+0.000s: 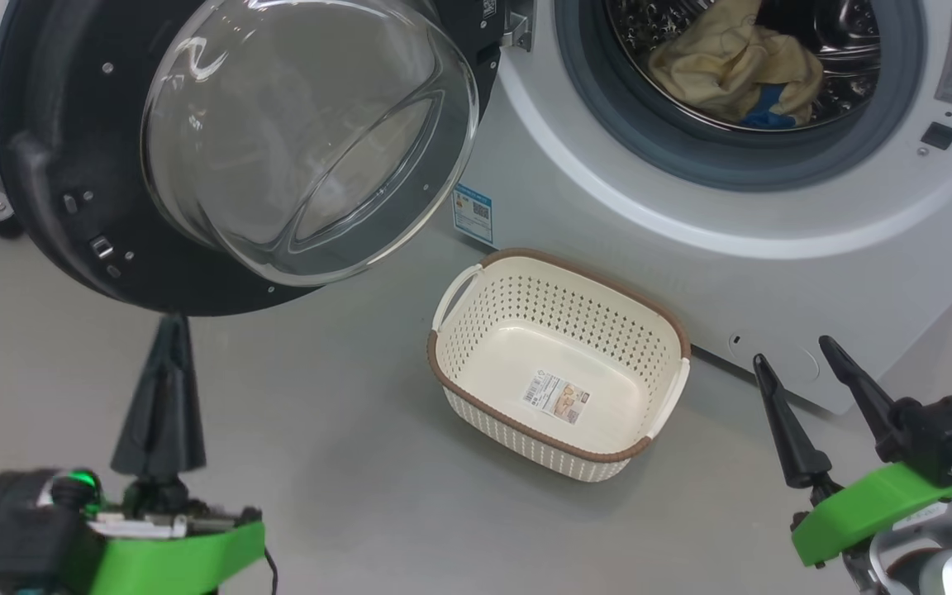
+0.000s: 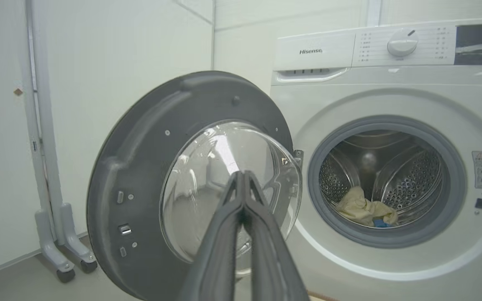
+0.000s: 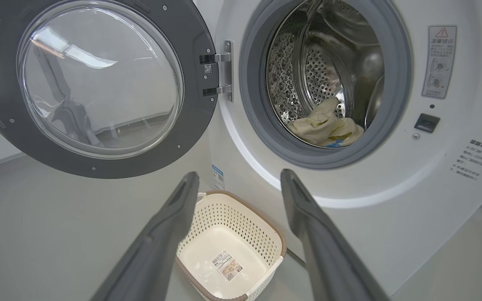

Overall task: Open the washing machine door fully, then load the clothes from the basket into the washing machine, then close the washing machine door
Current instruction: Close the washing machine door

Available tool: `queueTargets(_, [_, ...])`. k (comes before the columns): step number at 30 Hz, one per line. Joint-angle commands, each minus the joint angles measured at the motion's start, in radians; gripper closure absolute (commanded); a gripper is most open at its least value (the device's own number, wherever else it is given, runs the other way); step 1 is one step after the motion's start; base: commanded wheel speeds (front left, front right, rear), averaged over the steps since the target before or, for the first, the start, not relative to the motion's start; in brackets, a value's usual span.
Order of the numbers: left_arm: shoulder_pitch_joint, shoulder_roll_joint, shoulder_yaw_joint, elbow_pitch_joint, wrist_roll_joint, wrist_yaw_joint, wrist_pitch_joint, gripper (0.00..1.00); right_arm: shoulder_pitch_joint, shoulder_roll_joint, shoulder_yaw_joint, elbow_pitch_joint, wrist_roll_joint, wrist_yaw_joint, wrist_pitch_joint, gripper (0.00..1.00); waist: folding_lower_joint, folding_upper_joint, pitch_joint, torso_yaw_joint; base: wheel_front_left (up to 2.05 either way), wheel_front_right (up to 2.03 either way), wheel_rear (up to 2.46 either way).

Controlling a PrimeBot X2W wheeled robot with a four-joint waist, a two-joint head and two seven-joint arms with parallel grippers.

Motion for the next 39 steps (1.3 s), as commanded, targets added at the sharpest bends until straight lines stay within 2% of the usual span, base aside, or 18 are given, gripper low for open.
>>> queueTargets(1, [-0.068,0.001,0.046,-0.064,-0.011,-0.007,-0.007,1.00,-0.011,-0.017,0.015,-0.041,0.001,0.010,0.004,0.00,0.0000,0.0000,0.001,0.005,0.00,0.00,0.00])
queueTargets(4, [-0.123,0.007,0.084,-0.162,-0.092,-0.042,-0.007,1.00,-0.009,-0.016,0.015,-0.048,0.004,0.010,0.011,0.00,0.0000,0.0000,0.002,0.013,0.00,0.00,0.00])
queueTargets(7, [-0.215,0.063,0.138,-0.204,-0.191,-0.066,-0.006,1.00,-0.012,-0.017,0.020,-0.052,0.011,0.010,0.017,0.00,0.0000,0.0000,0.005,0.015,0.00,0.00,0.00])
queueTargets(8, [-0.308,0.111,0.173,-0.205,-0.295,-0.074,0.020,1.00,-0.015,-0.019,0.023,-0.054,0.015,0.010,0.021,0.00,0.0000,0.0000,0.005,0.015,0.00,0.00,0.00])
queueTargets(10, [-0.426,0.161,0.214,-0.162,-0.438,-0.079,0.071,1.00,-0.016,-0.021,0.025,-0.055,0.018,0.010,0.023,0.00,0.0000,0.0000,0.006,0.013,0.00,0.00,0.00])
queueTargets(15, [-0.713,0.294,0.323,0.139,-0.809,-0.082,0.290,1.00,-0.022,-0.021,0.037,-0.054,0.038,0.010,0.024,0.00,0.0000,0.0000,0.015,-0.025,0.00,0.00,0.00])
queueTargets(19, [-0.879,0.339,0.401,0.403,-1.035,-0.066,0.435,1.00,-0.026,-0.020,0.044,-0.043,0.054,0.010,0.020,0.00,0.0000,0.0000,0.024,-0.069,0.00,0.00,0.00])
queueTargets(22, [-0.958,0.367,0.472,0.563,-1.159,-0.032,0.507,1.00,-0.026,-0.018,0.051,-0.030,0.065,0.010,0.014,0.00,0.0000,0.0000,0.027,-0.106,0.00,0.00,0.00])
queueTargets(25, [-0.984,0.410,0.525,0.695,-1.214,0.019,0.553,1.00,-0.028,-0.017,0.057,-0.021,0.070,0.010,0.009,0.00,0.0000,0.0000,0.031,-0.141,0.00,0.00,0.00])
queueTargets(30, [-0.971,0.470,0.548,0.830,-1.231,0.084,0.618,1.00,-0.031,-0.020,0.056,-0.021,0.072,0.010,0.009,0.00,0.0000,0.0000,0.050,-0.183,0.00,0.00,0.00])
queueTargets(35, [-0.954,0.498,0.573,0.893,-1.240,0.108,0.630,1.00,-0.041,-0.032,0.052,-0.036,0.078,0.010,0.022,0.00,0.0000,0.0000,0.083,-0.210,0.00,0.00,0.00])
queueTargets(39, [-0.949,0.506,0.586,0.916,-1.250,0.109,0.638,1.00,-0.044,-0.042,0.045,-0.049,0.084,0.010,0.033,0.00,0.0000,0.0000,0.106,-0.220,0.00,0.00,0.00])
